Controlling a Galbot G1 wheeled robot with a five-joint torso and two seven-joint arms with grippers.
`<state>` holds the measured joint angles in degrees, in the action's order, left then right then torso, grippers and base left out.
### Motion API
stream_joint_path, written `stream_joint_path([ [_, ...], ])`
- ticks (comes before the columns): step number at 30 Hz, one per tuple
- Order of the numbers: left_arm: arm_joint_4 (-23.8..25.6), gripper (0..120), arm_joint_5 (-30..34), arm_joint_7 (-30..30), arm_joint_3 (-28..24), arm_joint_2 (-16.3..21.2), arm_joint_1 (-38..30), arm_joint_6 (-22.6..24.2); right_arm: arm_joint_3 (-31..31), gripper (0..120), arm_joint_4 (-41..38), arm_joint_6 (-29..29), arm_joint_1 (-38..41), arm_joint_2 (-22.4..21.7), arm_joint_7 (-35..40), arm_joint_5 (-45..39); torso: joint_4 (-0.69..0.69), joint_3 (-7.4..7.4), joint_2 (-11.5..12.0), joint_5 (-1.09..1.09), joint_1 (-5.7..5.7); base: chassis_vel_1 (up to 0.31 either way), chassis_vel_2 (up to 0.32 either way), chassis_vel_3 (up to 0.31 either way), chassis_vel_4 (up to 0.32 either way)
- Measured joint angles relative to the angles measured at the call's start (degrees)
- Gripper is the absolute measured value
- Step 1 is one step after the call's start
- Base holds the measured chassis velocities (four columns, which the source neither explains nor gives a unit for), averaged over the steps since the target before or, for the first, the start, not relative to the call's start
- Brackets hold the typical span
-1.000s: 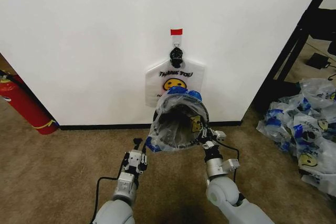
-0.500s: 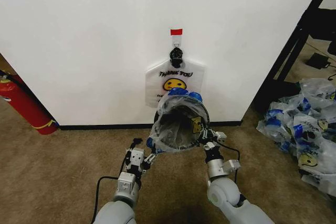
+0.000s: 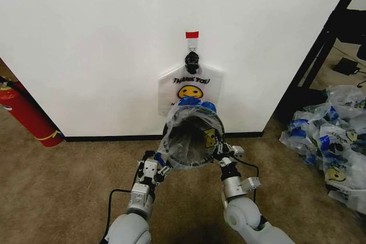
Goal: Pick up the garbage bag from the wall and place it over the trash bin.
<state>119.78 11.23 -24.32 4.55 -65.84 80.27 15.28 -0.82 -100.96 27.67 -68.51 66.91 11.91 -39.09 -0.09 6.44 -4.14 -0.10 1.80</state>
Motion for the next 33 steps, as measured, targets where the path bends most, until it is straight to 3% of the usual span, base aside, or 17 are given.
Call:
stream_joint_path([
  [7, -1.0, 29, -0.3, -0.1, 0.1, -0.1, -0.4, -1.6, -0.1, 0, 0.0, -0.2, 0.0, 0.1, 0.4, -0.3, 0.00, 0.00, 0.0, 0.00, 0.00, 0.000, 0.000, 0.000, 0.000],
  [16, -4.1, 0, -1.9, 0.0, 0.7, -0.7, -1.6, -3.9, -0.1, 0, -2.0, -2.1, -1.4, -0.4, 1.3, -2.2, 0.00, 0.00, 0.0, 0.00, 0.00, 0.000, 0.000, 0.000, 0.000],
  [25, -6.8, 0, -2.9, 0.1, 0.5, -1.2, -2.0, -4.9, -0.3, 0, -5.2, -3.8, -3.5, -0.9, 1.4, -4.8, 0.00, 0.00, 0.0, 0.00, 0.00, 0.000, 0.000, 0.000, 0.000],
  [33, -5.7, 0, -3.6, 1.2, -0.3, -1.7, -1.4, -4.9, -0.4, 0, -6.4, -5.6, -5.0, -1.4, 1.2, -5.8, 0.00, 0.00, 0.0, 0.00, 0.00, 0.000, 0.000, 0.000, 0.000],
])
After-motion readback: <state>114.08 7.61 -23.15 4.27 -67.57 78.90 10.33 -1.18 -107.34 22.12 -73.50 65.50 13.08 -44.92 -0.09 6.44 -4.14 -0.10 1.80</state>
